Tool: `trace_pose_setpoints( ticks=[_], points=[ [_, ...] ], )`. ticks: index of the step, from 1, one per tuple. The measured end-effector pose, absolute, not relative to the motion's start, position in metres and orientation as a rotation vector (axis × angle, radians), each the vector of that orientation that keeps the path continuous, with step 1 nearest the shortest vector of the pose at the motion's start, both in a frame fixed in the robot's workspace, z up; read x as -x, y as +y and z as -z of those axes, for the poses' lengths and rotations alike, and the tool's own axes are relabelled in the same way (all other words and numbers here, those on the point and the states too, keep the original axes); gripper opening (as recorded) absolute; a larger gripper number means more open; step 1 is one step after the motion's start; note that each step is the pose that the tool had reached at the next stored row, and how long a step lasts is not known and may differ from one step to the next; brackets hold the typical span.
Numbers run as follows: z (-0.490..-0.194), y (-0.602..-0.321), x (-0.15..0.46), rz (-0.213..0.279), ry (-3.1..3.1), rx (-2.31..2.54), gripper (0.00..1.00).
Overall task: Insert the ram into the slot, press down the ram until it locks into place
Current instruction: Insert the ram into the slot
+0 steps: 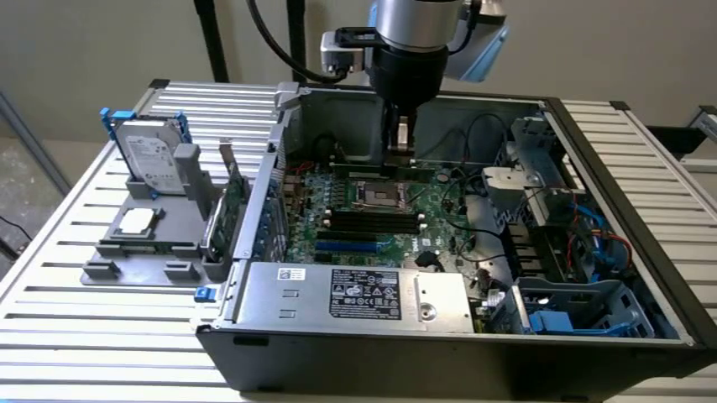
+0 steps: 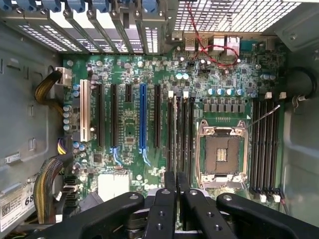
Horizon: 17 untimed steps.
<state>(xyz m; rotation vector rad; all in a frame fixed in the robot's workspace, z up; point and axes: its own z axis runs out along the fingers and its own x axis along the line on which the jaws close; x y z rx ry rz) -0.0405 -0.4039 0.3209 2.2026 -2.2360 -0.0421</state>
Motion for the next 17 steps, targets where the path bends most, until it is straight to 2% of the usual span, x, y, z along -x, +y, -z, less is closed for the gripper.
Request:
trace_pose_setpoints(
  ticks=[17],
  points=[
    [-0.290, -0.408, 0.040, 0.037, -2.281, -2.161, 0.13]
  ],
)
